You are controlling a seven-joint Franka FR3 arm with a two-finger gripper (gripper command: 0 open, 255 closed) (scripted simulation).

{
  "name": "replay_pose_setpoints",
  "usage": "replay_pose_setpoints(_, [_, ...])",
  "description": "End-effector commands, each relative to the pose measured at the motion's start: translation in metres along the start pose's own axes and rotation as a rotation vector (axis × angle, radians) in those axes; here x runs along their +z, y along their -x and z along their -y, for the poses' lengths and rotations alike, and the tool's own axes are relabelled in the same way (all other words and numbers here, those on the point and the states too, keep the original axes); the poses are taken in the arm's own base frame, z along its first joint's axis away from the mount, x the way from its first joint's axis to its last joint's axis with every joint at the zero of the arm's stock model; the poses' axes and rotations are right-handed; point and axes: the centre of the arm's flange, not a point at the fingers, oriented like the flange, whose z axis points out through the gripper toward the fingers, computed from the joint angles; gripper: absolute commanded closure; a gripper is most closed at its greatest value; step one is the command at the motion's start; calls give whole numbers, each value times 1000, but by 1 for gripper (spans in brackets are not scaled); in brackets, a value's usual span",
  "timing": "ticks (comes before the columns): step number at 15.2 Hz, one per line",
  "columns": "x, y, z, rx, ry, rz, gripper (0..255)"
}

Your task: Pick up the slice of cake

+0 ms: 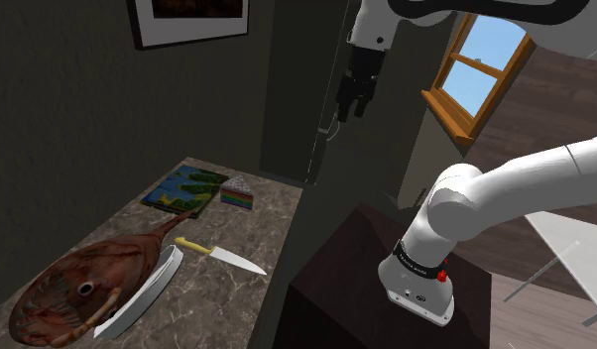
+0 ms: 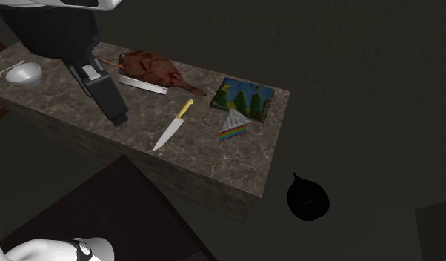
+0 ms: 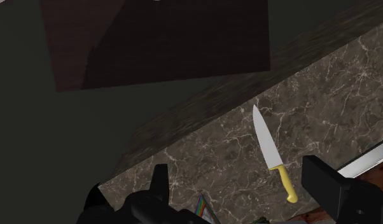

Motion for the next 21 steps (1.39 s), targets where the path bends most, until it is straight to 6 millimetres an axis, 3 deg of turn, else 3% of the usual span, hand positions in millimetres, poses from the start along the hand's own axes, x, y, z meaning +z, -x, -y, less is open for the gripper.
replay_pose_setpoints(1, [0, 0, 0, 0, 0, 0, 0])
replay_pose_setpoints(21, [194, -179, 10, -54, 30, 2, 0])
